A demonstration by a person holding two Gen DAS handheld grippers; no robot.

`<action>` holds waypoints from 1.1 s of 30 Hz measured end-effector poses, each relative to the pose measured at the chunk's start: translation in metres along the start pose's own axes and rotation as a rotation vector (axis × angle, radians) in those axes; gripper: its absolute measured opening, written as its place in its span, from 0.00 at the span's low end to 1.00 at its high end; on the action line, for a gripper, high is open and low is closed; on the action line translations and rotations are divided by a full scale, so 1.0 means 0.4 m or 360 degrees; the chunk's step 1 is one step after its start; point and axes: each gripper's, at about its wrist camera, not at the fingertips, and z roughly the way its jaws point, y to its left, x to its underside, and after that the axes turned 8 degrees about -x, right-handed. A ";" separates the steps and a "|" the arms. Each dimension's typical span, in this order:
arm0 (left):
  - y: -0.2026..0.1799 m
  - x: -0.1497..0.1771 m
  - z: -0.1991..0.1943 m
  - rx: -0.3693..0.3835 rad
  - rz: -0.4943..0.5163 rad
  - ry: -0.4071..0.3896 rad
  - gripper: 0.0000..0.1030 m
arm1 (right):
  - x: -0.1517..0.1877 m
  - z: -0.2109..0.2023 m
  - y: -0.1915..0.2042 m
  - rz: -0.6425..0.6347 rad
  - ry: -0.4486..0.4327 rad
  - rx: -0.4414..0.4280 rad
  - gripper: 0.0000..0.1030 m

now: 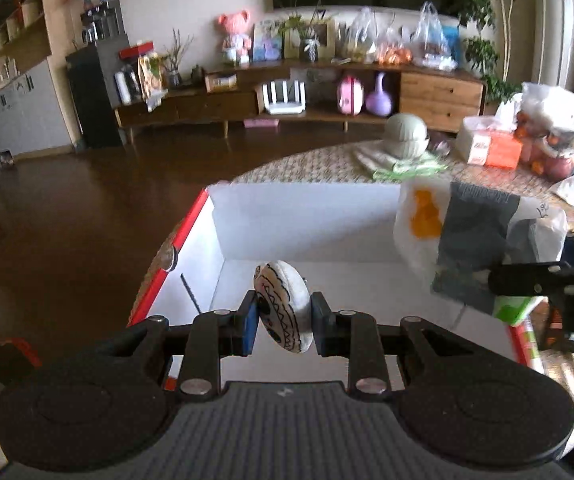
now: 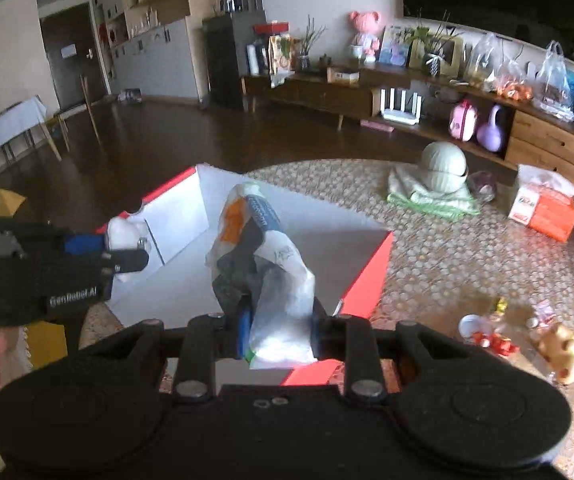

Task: Organize objects
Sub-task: 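Carry both held items over the red box and open both tools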

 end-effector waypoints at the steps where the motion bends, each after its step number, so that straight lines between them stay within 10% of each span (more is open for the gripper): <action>1: 0.006 -0.005 0.017 0.0000 0.0001 0.0017 0.25 | 0.000 0.008 0.003 -0.0011 -0.0008 0.0004 0.26; 33: 0.008 -0.027 0.327 0.0090 0.0161 0.0593 0.29 | 0.018 0.244 0.092 -0.0176 0.0421 0.0077 0.34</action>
